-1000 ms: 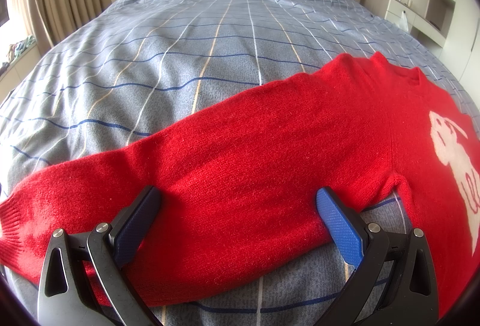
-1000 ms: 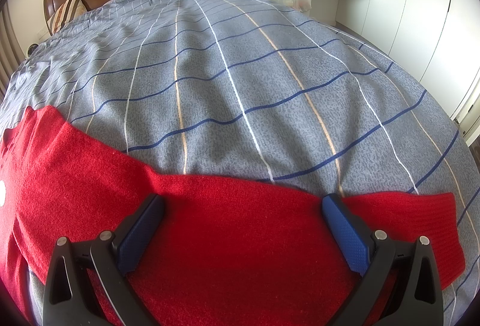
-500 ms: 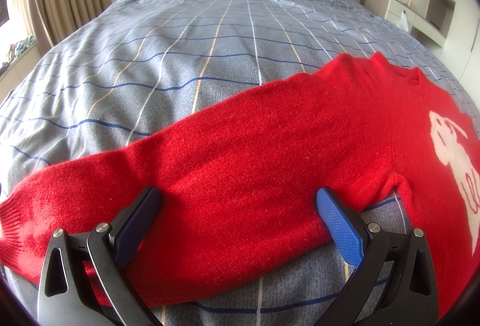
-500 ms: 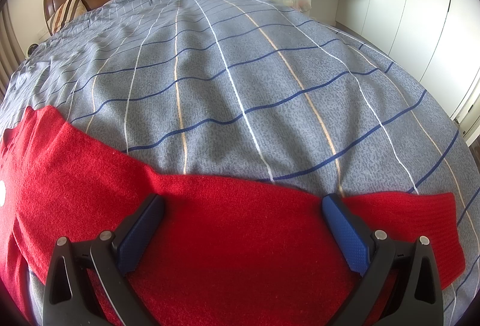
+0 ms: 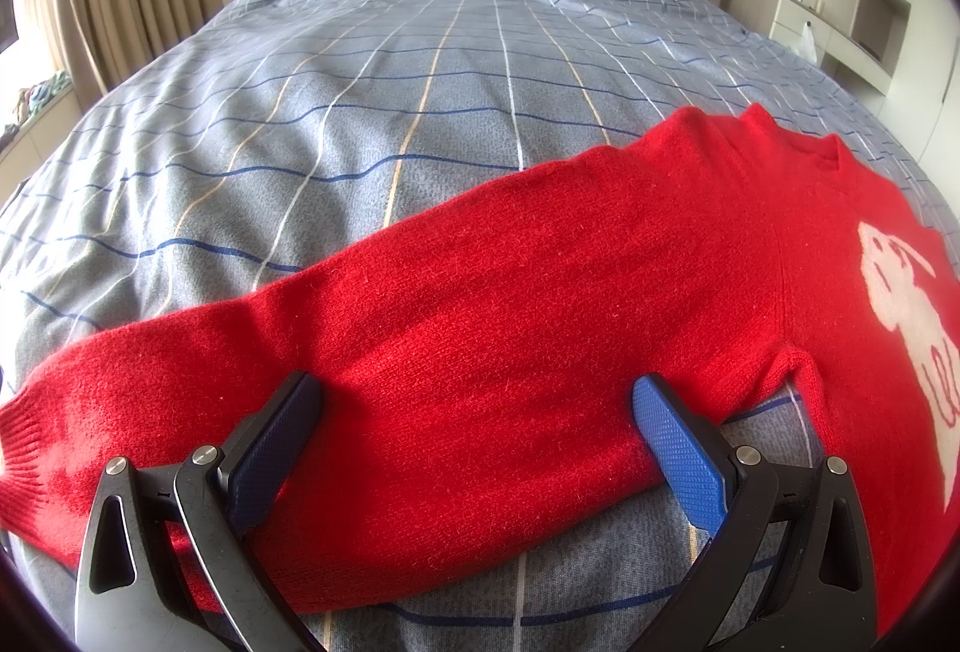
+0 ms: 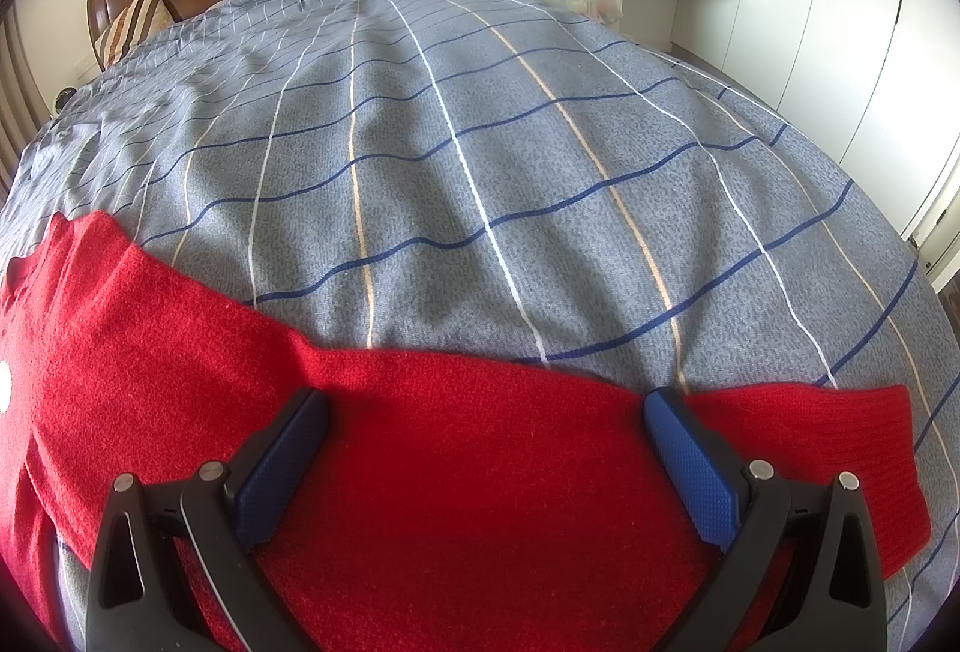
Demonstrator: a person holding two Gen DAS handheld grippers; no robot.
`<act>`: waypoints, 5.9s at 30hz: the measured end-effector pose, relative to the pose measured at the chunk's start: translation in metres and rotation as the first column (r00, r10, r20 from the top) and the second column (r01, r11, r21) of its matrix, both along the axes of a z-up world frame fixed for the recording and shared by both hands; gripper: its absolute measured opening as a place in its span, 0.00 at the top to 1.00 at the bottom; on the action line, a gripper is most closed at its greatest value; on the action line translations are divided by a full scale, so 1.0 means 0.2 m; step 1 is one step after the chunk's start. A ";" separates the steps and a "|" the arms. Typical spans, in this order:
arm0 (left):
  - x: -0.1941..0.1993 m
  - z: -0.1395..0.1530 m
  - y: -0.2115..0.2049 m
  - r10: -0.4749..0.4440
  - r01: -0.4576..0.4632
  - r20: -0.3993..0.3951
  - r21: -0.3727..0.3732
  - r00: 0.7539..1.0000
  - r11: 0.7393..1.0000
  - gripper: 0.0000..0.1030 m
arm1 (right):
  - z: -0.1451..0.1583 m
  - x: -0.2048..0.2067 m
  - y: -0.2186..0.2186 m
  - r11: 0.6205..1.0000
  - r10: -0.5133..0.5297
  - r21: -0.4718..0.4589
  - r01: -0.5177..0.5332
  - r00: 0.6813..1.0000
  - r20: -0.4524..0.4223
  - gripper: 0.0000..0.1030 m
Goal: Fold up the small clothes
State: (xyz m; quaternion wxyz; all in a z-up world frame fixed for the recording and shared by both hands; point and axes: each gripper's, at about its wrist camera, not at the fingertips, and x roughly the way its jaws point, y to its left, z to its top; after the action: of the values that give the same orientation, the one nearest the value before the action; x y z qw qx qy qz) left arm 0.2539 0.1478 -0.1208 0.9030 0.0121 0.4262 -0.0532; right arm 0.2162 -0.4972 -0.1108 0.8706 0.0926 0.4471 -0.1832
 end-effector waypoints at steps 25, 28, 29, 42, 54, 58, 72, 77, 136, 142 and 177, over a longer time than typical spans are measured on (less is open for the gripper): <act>0.00 0.00 0.00 0.000 0.000 0.000 0.000 1.000 1.000 0.00 | 0.00 0.00 0.00 1.000 0.000 0.000 0.000 1.000 -0.001 0.00; 0.00 0.00 0.00 0.000 0.000 0.000 0.000 1.000 1.000 0.00 | 0.00 0.00 0.00 1.000 0.000 0.000 0.000 1.000 -0.001 0.00; 0.00 0.00 0.00 0.000 0.000 0.000 0.000 1.000 1.000 0.00 | 0.00 0.00 0.00 1.000 0.000 0.000 0.000 1.000 -0.001 0.00; 0.00 0.00 0.00 0.000 0.000 0.000 0.000 1.000 1.000 0.00 | 0.00 0.00 0.00 1.000 0.000 0.000 0.000 1.000 -0.001 0.00; 0.00 0.00 0.00 0.000 0.000 0.000 0.000 1.000 1.000 0.00 | 0.00 0.00 0.00 1.000 0.000 0.000 0.000 1.000 -0.001 0.00; 0.00 0.00 0.00 0.000 0.000 0.000 0.000 1.000 1.000 0.00 | 0.00 0.00 0.00 1.000 0.000 0.000 0.000 1.000 -0.001 0.00; 0.00 0.00 0.00 0.000 0.000 0.000 0.000 1.000 1.000 0.00 | 0.00 0.00 0.00 1.000 0.000 0.000 0.000 1.000 -0.001 0.00; 0.00 0.00 0.00 0.000 0.000 0.000 0.000 1.000 1.000 0.00 | 0.00 0.00 0.01 1.000 0.000 0.000 0.000 1.000 -0.001 0.00; 0.00 0.00 0.00 0.000 0.000 0.000 0.000 1.000 1.000 0.00 | 0.00 0.00 0.01 1.000 0.000 0.000 0.000 1.000 -0.002 0.00; 0.00 0.00 0.00 0.001 -0.001 0.000 0.000 1.000 1.000 0.00 | 0.00 0.00 0.01 1.000 0.000 0.000 0.000 1.000 -0.002 0.00; -0.22 0.25 -0.09 0.059 -0.057 0.028 -0.055 0.998 0.997 0.00 | 0.39 -0.58 -0.37 0.898 -0.137 0.441 0.000 0.950 0.280 0.00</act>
State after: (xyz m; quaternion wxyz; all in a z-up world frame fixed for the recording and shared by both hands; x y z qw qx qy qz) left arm 0.2096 0.1306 -0.0707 0.9103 -0.0241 0.4114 -0.0385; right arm 0.0995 -0.5721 -0.0329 0.8789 0.3274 0.3341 -0.0930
